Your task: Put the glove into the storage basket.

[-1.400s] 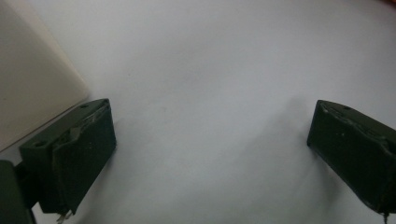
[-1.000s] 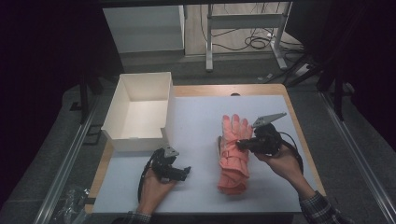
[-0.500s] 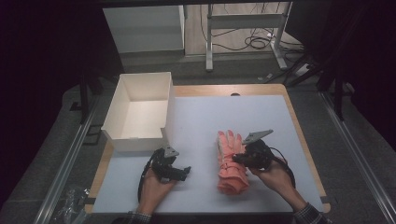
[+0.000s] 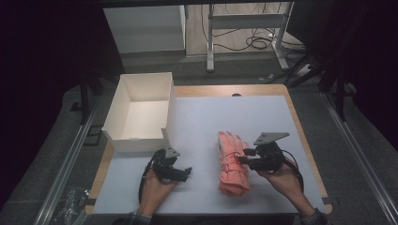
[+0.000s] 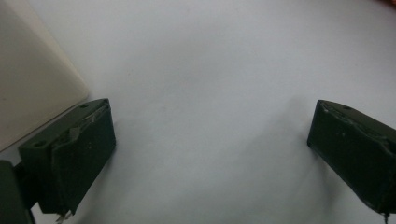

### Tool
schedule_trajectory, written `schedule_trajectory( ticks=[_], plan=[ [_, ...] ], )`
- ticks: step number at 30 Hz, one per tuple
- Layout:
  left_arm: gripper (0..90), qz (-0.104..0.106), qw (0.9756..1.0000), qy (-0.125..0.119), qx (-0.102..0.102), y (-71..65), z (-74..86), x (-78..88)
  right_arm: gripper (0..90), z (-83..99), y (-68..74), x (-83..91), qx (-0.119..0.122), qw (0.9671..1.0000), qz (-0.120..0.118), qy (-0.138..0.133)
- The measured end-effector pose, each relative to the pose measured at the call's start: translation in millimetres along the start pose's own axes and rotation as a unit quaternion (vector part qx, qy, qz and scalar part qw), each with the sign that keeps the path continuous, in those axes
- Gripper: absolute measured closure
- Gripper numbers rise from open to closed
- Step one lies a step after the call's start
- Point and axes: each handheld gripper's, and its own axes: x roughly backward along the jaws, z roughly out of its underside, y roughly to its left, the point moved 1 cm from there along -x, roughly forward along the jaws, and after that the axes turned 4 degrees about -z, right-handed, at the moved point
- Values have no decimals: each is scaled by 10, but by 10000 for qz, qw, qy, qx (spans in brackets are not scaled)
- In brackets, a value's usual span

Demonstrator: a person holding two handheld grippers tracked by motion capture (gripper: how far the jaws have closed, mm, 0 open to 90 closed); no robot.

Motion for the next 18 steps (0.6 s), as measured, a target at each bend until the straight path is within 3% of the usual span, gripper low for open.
schedule_trajectory(
  ticks=[5,8,9,12,14,15,18],
  plan=[
    [9,-4,10000,0,-15,1,-2,-1,587,119,-75,93,-69,9998,157,-131],
    [13,-18,10000,35,-35,-2,-5,6,663,340,-123,117,-159,9997,129,-145],
    [16,-18,10000,35,-35,-2,-5,6,663,340,-123,117,-159,9997,129,-145],
    [44,-11,9999,110,-60,-7,-7,46,750,591,-129,79,-286,9995,-53,-134],
    [71,-10,9999,157,-46,-12,-9,71,763,649,-116,66,-315,9994,-106,-129],
    [140,-30,9997,191,-128,-1,-1,108,788,747,-79,39,-312,9992,-209,-147],
    [73,3,9998,211,-65,48,20,99,810,818,-29,10,-259,9990,-325,-183]
  ],
)
